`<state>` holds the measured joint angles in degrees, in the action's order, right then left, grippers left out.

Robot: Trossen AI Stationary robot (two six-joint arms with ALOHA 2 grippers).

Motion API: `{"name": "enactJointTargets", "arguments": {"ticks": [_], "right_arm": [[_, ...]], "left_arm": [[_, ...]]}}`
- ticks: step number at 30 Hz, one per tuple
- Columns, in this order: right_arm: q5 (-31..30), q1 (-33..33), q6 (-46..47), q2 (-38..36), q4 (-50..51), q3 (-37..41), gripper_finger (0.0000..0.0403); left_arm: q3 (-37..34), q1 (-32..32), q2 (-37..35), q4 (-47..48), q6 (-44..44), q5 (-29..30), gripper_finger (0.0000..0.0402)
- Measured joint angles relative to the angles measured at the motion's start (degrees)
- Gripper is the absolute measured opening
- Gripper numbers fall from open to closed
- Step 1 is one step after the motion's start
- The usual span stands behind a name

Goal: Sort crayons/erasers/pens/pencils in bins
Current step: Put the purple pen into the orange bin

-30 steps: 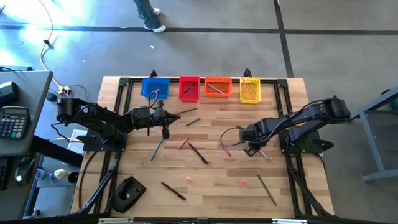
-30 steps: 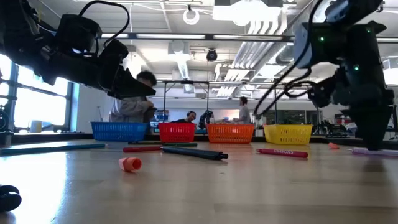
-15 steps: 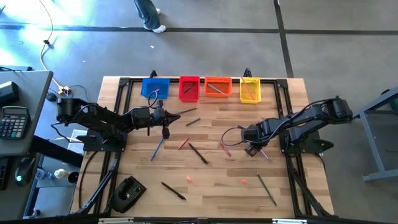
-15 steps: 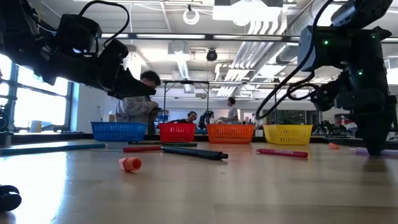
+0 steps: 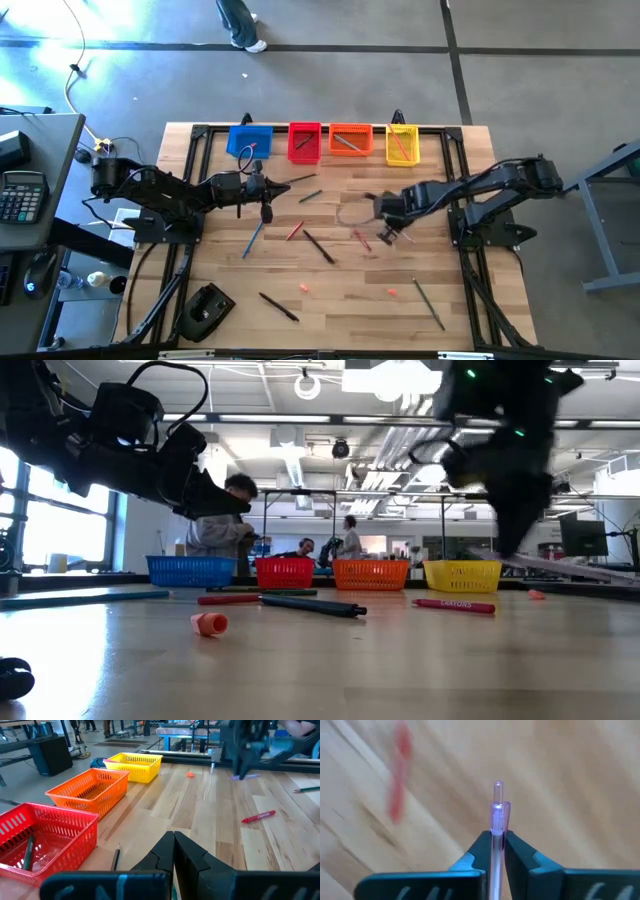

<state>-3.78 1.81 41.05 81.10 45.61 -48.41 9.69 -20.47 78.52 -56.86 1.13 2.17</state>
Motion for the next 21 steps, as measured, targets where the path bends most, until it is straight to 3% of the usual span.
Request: {"name": "enactJointTargets", "arguments": {"ticks": [6,10,17,21], "right_arm": [[-9.0,-8.2,-14.0,0.0,-2.2,-11.4,0.0017],[-10.0,-15.9,-26.8,2.3,-6.5,-19.0,0.0017],[-8.9,-28.5,-44.0,16.8,-8.1,-34.9,0.0017],[-4.4,-33.9,-49.8,26.5,-5.9,-43.1,0.0017]], "left_arm": [[0.0,0.0,0.0,0.0,-0.4,0.0,0.0000],[0.0,0.0,0.0,0.0,-0.4,0.0,0.0000],[0.0,0.0,0.0,0.0,0.5,0.0,0.0000],[0.0,0.0,0.0,0.0,0.6,0.0,0.0000]]}}
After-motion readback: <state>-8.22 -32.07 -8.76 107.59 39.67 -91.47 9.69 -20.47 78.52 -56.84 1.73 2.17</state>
